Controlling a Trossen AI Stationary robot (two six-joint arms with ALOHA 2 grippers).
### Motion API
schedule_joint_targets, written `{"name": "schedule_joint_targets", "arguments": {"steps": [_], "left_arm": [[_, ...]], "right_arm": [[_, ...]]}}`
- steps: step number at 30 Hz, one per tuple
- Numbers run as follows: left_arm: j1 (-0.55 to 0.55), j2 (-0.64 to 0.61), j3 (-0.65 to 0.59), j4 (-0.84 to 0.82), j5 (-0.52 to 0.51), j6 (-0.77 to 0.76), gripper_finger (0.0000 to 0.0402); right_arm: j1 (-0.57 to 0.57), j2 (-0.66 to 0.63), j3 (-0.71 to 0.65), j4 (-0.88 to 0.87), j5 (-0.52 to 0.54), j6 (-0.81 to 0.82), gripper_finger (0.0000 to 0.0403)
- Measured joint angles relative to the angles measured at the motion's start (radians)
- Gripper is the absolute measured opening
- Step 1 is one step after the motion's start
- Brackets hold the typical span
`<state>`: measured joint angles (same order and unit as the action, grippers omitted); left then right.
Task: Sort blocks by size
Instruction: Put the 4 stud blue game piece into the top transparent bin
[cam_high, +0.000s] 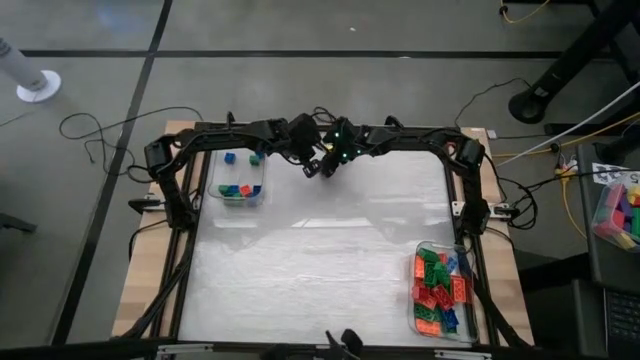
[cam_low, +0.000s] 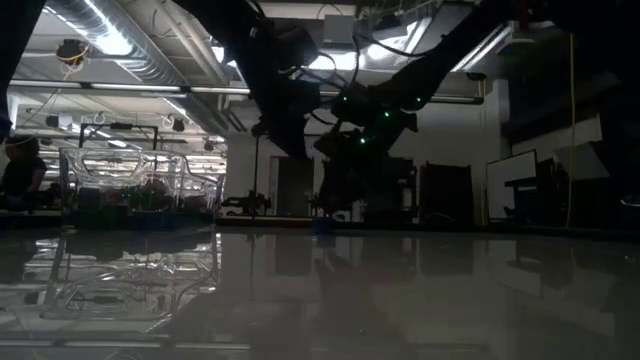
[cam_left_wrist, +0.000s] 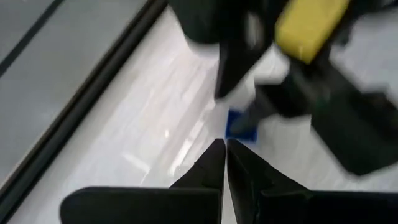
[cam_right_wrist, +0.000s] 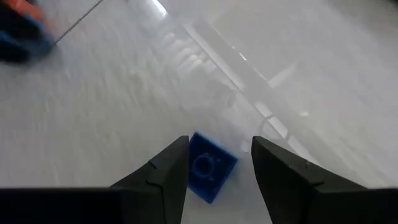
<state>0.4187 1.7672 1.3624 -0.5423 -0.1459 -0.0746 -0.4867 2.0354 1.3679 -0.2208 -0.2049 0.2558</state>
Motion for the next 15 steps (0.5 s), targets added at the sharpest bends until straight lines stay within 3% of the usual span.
{"name": "schedule_joint_targets", "arguments": {"steps": [7,15], "left_arm": [[0.0,0.0,0.0,-0.087,0.0,0.008,0.0005],[-0.025,0.006,-0.043,-0.067,0.056,0.082,0.001]], "right_arm": [[-0.02,-0.021,0.135,-0.18,0.032,-0.066,0.0175],[-0.066,-0.101,0.239,-0.418,0.164,-0.132,0.0175]]}}
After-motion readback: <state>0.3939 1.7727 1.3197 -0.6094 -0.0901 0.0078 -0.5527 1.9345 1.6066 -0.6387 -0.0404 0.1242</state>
